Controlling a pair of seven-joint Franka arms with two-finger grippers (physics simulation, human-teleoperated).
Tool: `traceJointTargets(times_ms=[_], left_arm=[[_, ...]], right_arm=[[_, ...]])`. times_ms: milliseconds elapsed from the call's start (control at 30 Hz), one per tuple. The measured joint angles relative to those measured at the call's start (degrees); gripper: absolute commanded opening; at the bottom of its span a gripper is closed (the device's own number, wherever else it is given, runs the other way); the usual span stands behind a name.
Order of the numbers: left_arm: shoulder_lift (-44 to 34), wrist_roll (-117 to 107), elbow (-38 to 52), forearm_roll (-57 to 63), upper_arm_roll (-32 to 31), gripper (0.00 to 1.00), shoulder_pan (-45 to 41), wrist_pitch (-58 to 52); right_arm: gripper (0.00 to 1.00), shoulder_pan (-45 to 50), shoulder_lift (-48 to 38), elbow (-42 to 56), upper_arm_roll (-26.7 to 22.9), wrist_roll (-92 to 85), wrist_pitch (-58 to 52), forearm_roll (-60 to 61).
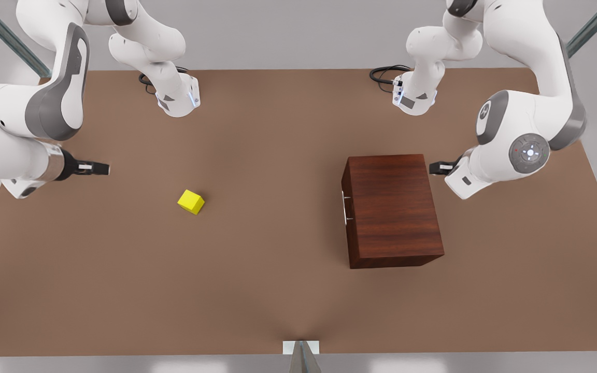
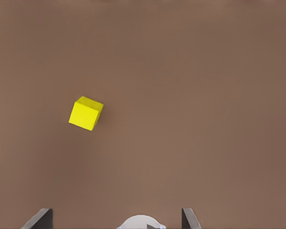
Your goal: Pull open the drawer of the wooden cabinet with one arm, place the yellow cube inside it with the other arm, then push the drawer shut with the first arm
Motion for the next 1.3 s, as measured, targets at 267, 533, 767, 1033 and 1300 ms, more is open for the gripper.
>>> traceJointTargets(times_ms=[267, 533, 767, 1033, 1300], left_arm=[[14.7, -3.3, 7.1, 7.2, -0.2, 1.00, -18.1, 7.6], [24.8, -14.9, 14.0, 14.1, 0.0, 1.00, -29.5, 14.8], [27.8, -28.1, 15.5, 15.3, 0.3, 1.00, -32.3, 16.4], [30.5, -40.5, 15.0, 16.0, 0.3, 1.00, -31.9, 16.3], [31.2, -44.9, 14.2, 15.6, 0.3, 1.00, -31.8, 17.1]], right_arm=[[1.00, 0.0, 0.0, -0.1, 0.1, -0.1, 4.4, -0.1], [1.00, 0.1, 0.1, -0.1, 0.1, -0.1, 5.5, -0.2], [1.00, 0.1, 0.0, -0.2, 0.1, 0.0, 5.8, -0.2], [1.00, 0.1, 0.1, -0.2, 0.2, 0.1, 5.8, -0.2], [1.00, 0.1, -0.1, -2.8, 0.2, 0.6, 5.3, 0.4]])
